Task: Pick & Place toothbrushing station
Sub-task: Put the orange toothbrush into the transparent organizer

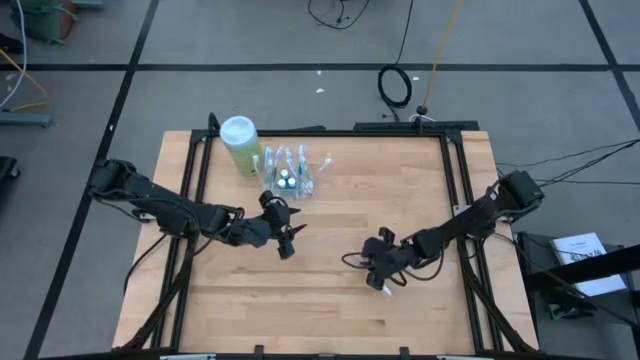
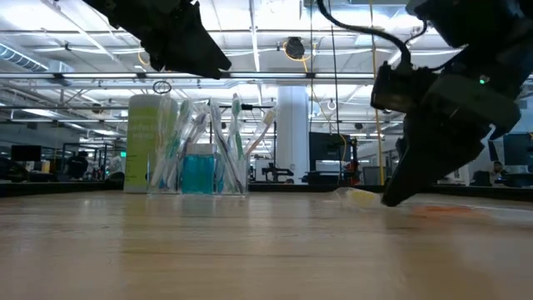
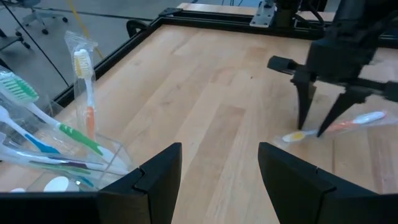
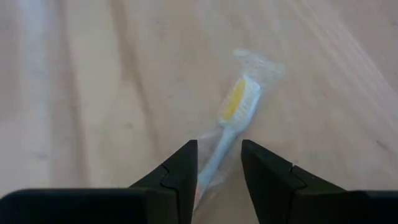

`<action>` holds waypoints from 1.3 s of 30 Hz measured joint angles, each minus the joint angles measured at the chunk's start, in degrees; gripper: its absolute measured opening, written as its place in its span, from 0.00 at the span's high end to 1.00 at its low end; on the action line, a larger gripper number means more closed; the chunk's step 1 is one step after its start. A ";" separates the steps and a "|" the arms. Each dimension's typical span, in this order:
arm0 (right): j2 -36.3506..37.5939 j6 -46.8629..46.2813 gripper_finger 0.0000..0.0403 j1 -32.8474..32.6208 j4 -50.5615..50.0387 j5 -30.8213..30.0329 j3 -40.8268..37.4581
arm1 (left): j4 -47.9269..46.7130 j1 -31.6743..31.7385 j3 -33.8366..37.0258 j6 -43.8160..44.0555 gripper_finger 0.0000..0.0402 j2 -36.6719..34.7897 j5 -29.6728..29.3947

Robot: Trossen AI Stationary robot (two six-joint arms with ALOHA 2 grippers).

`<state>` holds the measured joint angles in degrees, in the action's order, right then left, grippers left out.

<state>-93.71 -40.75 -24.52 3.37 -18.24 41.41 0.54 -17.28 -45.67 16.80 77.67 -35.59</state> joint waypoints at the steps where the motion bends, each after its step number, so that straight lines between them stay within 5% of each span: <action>1: -0.58 -0.16 0.71 -0.03 -0.13 -0.61 0.00 | 0.00 0.00 0.00 0.00 0.46 0.00 0.10; 8: -3.15 5.26 0.73 0.67 0.97 -2.13 0.20 | -0.30 -0.02 0.00 -0.07 0.46 0.00 0.13; 17: -2.49 18.48 0.98 1.65 9.62 -0.24 -0.15 | -0.41 -0.02 0.00 -0.09 0.46 0.00 0.11; 23: 3.73 31.35 0.98 4.52 24.05 -1.23 -0.11 | -0.37 0.00 0.00 -0.09 0.46 0.00 0.06; 29: 4.85 52.46 0.99 11.34 51.46 -0.39 0.09 | -0.31 -0.15 0.00 -3.27 0.46 -0.41 -1.04; 35: -1.00 54.67 1.00 23.70 69.11 17.21 0.52 | -3.49 -0.44 0.02 -6.88 0.46 -6.05 -3.99; 39: -8.80 49.05 1.00 29.61 78.64 22.85 4.39 | -5.96 -0.61 0.02 -7.37 0.46 -12.23 -4.53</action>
<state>-102.51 8.31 5.09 82.01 4.61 45.80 -5.42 -17.89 -45.65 9.43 65.44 -40.13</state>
